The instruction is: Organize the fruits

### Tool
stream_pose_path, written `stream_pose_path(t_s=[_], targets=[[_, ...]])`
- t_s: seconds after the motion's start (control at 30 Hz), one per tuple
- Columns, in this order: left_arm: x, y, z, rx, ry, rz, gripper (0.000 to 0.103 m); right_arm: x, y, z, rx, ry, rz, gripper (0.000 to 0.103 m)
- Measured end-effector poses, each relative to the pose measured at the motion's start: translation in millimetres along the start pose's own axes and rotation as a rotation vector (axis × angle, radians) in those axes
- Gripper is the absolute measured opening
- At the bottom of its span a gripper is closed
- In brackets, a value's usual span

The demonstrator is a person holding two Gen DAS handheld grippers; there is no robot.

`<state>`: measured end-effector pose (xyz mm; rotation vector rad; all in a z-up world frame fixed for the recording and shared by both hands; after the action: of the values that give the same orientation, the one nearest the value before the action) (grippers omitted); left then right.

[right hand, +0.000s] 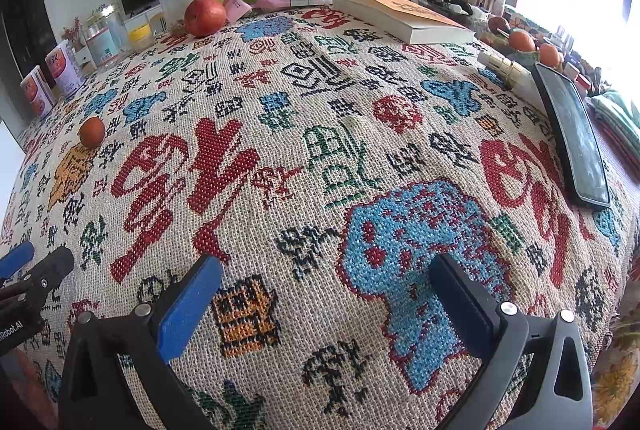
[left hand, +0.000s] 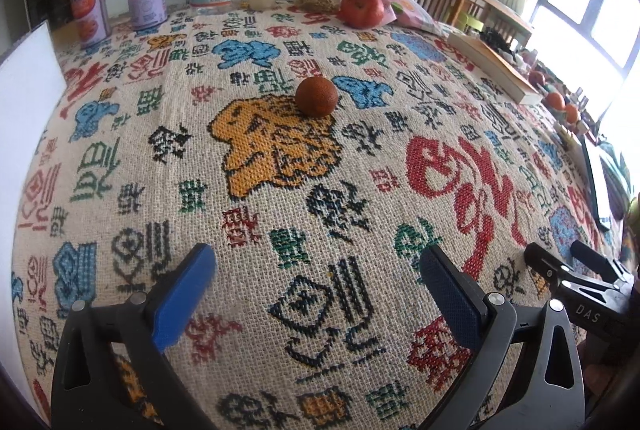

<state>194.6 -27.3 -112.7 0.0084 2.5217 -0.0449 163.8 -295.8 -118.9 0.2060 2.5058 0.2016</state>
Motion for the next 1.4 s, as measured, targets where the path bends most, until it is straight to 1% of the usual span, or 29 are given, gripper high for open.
stream_pose_path(t_s=[0.1,0.17,0.23,0.27,0.3,0.37,0.47,0.53,0.57,0.6,0.7,0.8,0.93,1.0,1.07,1.1,1.13,1.17,1.2,1.23,1.27,1.3,1.33,1.4], targets=[[-22.9,2.6,6.9,-0.008,-0.012,-0.04,0.101,-0.8,0.3,0.6,0.0,0.0,-0.001,0.103],[-39.6,-3.3,17.4,0.001,-0.019,-0.031,0.101,-0.6,0.0,0.3,0.0,0.001,-0.002,0.103],[-55.0,-10.1,30.4,-0.017,-0.032,-0.006,0.1,0.1,-0.5,-0.5,0.0,0.001,-0.002,0.103],[-61.4,-11.9,35.4,-0.03,-0.043,-0.002,0.097,0.0,-0.4,-0.4,0.0,0.001,-0.002,0.103],[-67.5,-12.3,40.1,-0.039,-0.054,-0.003,0.084,-0.1,-0.3,-0.3,0.0,0.001,-0.002,0.103],[-78.6,-12.9,51.6,-0.045,-0.043,-0.004,0.073,0.1,-0.3,-0.4,-0.001,0.001,-0.002,0.103],[-85.6,-14.7,64.5,-0.073,-0.042,0.014,0.073,-0.3,0.1,0.0,0.0,0.001,-0.002,0.103],[-86.2,-16.7,67.8,-0.083,-0.061,0.044,0.071,0.3,-0.2,-0.4,0.0,0.001,-0.002,0.103],[-85.6,-17.5,66.7,-0.08,-0.069,0.057,0.053,-0.3,0.2,0.0,0.0,0.001,-0.002,0.103],[-84.8,-17.9,64.7,-0.07,-0.073,0.066,0.03,-0.4,0.1,0.0,0.0,0.001,-0.002,0.103],[-73.9,-14.2,48.9,-0.088,-0.09,0.071,0.029,-0.5,0.2,0.1,0.0,0.002,-0.002,0.103],[-51.8,-4.9,24.0,-0.07,-0.068,0.059,0.029,-0.6,0.3,0.2,0.0,0.002,-0.002,0.103],[-13.6,9.5,-12.5,-0.071,-0.045,0.063,0.029,-0.8,0.4,0.3,0.001,0.002,-0.002,0.103],[1.5,14.7,-19.4,-0.079,-0.032,0.067,0.029,-0.9,0.4,0.4,0.001,0.003,-0.002,0.103],[12.3,19.9,-18.0,-0.099,-0.024,0.071,0.03,-0.9,0.4,0.5,0.001,0.003,-0.002,0.103],[15.9,22.9,-14.9,-0.116,-0.018,0.073,0.03,-0.9,0.3,0.5,0.001,0.003,-0.003,0.103],[18.3,26.5,-12.6,-0.116,-0.017,0.064,0.033,-0.2,-0.1,0.2,0.002,0.002,-0.002,0.103],[19.0,28.9,-14.2,-0.109,-0.03,0.054,0.037,-0.5,0.0,0.5,0.001,0.003,-0.003,0.103],[18.5,30.4,-13.9,-0.126,-0.027,0.053,0.057,-0.7,0.2,0.7,0.0,0.003,-0.003,0.103],[18.4,31.1,-13.3,-0.139,-0.027,0.056,0.07,-0.6,0.3,0.8,0.001,0.004,-0.004,0.103],[18.5,32.7,-11.6,-0.165,-0.027,0.062,0.094,-0.1,0.0,0.3,0.0,0.004,-0.004,0.103],[20.1,34.3,-10.0,-0.2,-0.03,0.074,0.1,0.1,0.1,-0.3,0.0,0.005,-0.003,0.103],[22.5,35.0,-6.4,-0.221,-0.022,0.099,0.1,0.4,0.0,-0.7,-0.001,0.005,-0.004,0.103],[25.2,41.5,-4.9,-0.182,-0.016,0.073,0.101,0.6,-0.2,-1.4,-0.002,0.006,-0.004,0.103]])
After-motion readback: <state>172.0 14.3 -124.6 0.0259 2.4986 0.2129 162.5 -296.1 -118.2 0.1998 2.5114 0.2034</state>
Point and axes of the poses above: each gripper's, at about its wrist camera, not at the fingertips, and z roughly the way its jaws point, y to its left, x to its underside, the point moved 2 cm from there along z, roughly the way its jaws point, and after that the axes turned 12 degrees about -x, right-handed, at the moved point
